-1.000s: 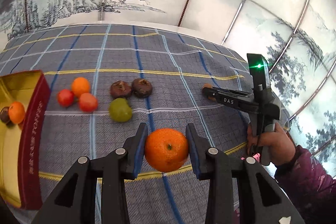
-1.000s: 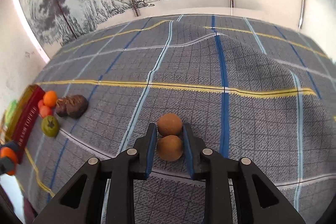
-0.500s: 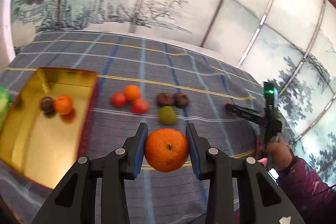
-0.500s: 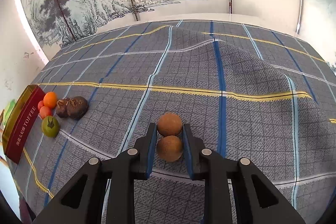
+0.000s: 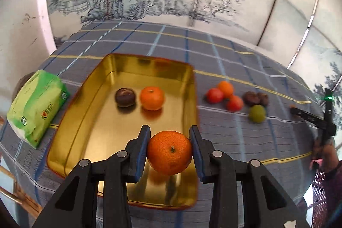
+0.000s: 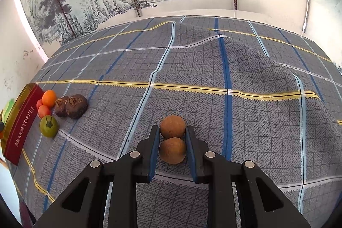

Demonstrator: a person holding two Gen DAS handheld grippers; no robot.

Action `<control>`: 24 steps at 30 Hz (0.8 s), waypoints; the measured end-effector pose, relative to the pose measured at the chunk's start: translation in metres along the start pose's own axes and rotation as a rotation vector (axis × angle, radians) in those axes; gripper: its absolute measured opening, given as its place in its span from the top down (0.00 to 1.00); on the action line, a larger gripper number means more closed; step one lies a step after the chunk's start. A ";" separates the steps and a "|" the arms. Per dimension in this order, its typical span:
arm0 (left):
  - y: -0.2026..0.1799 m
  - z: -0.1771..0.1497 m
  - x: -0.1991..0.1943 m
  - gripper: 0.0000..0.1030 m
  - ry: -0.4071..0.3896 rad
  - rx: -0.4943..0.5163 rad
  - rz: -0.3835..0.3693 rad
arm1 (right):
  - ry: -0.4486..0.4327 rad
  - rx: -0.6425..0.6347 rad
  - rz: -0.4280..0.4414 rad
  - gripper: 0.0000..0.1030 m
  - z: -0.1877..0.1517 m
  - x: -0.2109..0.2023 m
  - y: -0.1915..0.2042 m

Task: Organize fruits
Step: 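Carry the mandarin into the tin and open the left tool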

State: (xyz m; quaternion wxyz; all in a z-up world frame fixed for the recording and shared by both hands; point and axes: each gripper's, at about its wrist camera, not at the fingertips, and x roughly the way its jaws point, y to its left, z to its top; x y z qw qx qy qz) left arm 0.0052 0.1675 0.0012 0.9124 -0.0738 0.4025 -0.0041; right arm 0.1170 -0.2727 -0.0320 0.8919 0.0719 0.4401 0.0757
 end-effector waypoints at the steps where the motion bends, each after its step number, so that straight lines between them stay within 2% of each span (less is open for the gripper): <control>1: 0.004 0.000 0.003 0.67 0.002 -0.002 0.011 | 0.000 0.000 0.000 0.75 0.000 0.000 0.000; 6: 0.015 -0.001 0.011 0.67 0.008 0.011 0.049 | 0.000 -0.003 -0.004 0.75 -0.001 0.001 0.000; 24: 0.033 0.002 0.041 0.67 0.067 0.027 0.114 | 0.000 -0.005 -0.006 0.75 0.000 0.001 0.001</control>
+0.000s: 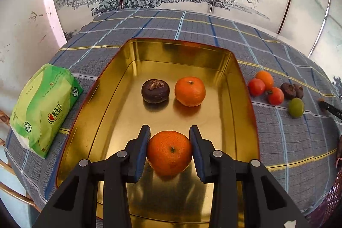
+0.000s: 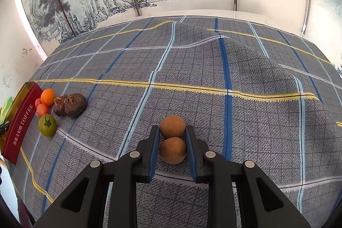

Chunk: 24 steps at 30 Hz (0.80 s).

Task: Organize fruits
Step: 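Carry the mandarin into the tin and open the left tool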

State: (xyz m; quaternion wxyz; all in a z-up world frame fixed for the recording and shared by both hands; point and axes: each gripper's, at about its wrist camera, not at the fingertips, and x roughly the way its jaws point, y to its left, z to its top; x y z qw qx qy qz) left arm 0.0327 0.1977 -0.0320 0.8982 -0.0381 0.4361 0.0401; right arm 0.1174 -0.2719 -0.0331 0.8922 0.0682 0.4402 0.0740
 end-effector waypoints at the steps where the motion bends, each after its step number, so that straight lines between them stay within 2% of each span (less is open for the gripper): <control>1: 0.001 0.001 0.001 0.67 0.001 0.001 0.002 | 0.000 0.000 0.000 0.75 0.000 0.000 0.000; 24: 0.008 0.015 0.012 0.66 0.003 0.015 0.050 | 0.001 -0.006 -0.007 0.75 0.000 0.002 0.001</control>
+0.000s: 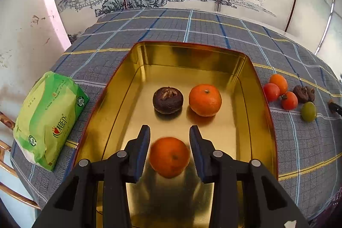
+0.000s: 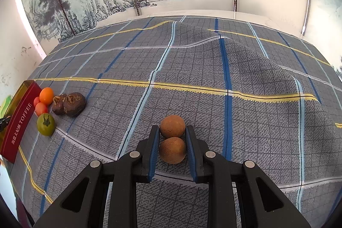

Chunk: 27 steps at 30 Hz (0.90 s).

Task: Organize fruits
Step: 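Carry the mandarin into the tin and open the left tool, then carry the two longans into the tin and open the right tool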

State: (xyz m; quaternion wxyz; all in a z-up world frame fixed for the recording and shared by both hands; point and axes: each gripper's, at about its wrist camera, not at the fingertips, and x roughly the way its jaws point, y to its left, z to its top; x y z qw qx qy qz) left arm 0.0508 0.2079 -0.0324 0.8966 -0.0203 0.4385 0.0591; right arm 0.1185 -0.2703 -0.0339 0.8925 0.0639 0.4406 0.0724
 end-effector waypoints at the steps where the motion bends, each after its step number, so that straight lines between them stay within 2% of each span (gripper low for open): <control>1: 0.000 0.001 -0.001 0.66 -0.005 0.000 0.004 | 0.000 0.000 0.000 0.75 0.000 0.000 0.000; 8: 0.001 0.006 -0.005 0.64 -0.023 -0.017 0.008 | 0.000 -0.002 -0.002 0.75 0.000 0.000 0.001; 10: 0.000 0.005 -0.009 0.60 -0.034 -0.025 0.007 | 0.000 -0.003 -0.003 0.75 0.000 0.001 0.000; 12: -0.001 0.004 -0.016 0.49 -0.048 -0.027 0.012 | 0.000 -0.001 -0.001 0.75 0.000 0.001 0.000; 18: -0.011 -0.001 -0.043 0.32 -0.112 -0.028 0.065 | 0.002 -0.008 -0.009 0.75 0.000 0.001 0.001; 22: -0.009 -0.009 -0.060 0.32 -0.139 -0.093 0.076 | 0.004 -0.021 -0.022 0.75 -0.001 0.000 0.002; 27: -0.001 -0.026 -0.077 0.29 -0.152 -0.206 0.026 | -0.020 -0.002 0.000 0.75 -0.004 -0.018 0.004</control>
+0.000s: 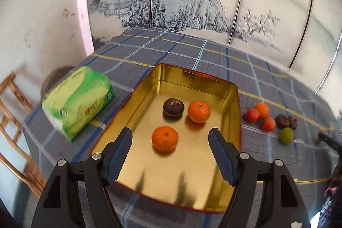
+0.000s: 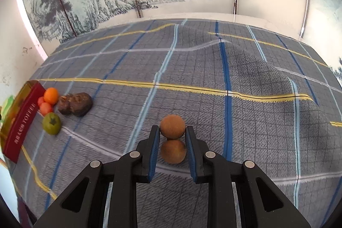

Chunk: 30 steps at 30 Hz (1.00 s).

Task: Organize fruits
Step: 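Carry the two longans into the tin and open the right tool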

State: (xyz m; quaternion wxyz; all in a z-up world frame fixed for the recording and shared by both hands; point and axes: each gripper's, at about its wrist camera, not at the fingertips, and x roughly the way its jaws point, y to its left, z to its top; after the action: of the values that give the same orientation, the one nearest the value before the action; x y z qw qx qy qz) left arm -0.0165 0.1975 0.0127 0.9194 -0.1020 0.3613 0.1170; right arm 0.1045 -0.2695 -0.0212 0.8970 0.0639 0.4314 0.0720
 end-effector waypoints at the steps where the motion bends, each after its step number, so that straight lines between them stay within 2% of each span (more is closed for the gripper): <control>1: 0.001 -0.003 -0.004 0.27 0.000 -0.014 -0.010 | -0.007 0.002 0.010 0.75 0.000 -0.005 0.002; 2: 0.001 -0.006 -0.007 0.21 0.002 -0.026 -0.024 | -0.012 0.004 0.022 0.75 0.001 -0.011 0.003; 5: -0.004 -0.012 -0.020 0.21 -0.011 -0.030 -0.075 | -0.028 0.003 0.065 0.75 0.000 -0.025 0.013; 9: -0.015 -0.021 -0.040 0.12 -0.070 0.012 -0.050 | -0.039 -0.020 0.128 0.75 0.002 -0.037 0.039; 13: -0.017 -0.025 -0.055 0.10 -0.124 0.031 -0.038 | -0.042 -0.074 0.214 0.75 0.006 -0.045 0.083; 21: -0.011 -0.036 -0.059 0.10 -0.083 0.083 -0.007 | -0.061 -0.202 0.335 0.76 0.017 -0.050 0.172; 25: -0.004 -0.043 -0.059 0.10 -0.068 0.087 -0.001 | -0.084 -0.264 0.298 0.75 0.018 -0.052 0.189; 27: -0.002 -0.046 -0.058 0.10 -0.064 0.082 -0.010 | -0.031 -0.259 0.323 0.74 0.019 -0.045 0.179; 29: -0.002 -0.047 -0.055 0.09 -0.056 0.078 -0.014 | -0.007 -0.277 0.269 0.70 0.010 -0.039 0.171; 30: -0.002 -0.047 -0.053 0.09 -0.050 0.077 -0.018 | 0.004 -0.297 0.233 0.63 0.004 -0.036 0.167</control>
State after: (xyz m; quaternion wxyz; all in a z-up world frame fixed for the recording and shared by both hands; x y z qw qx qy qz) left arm -0.0835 0.1751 0.0161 0.9325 -0.0670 0.3412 0.0972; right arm 0.0728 -0.1121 0.0382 0.8813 -0.0197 0.4074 0.2386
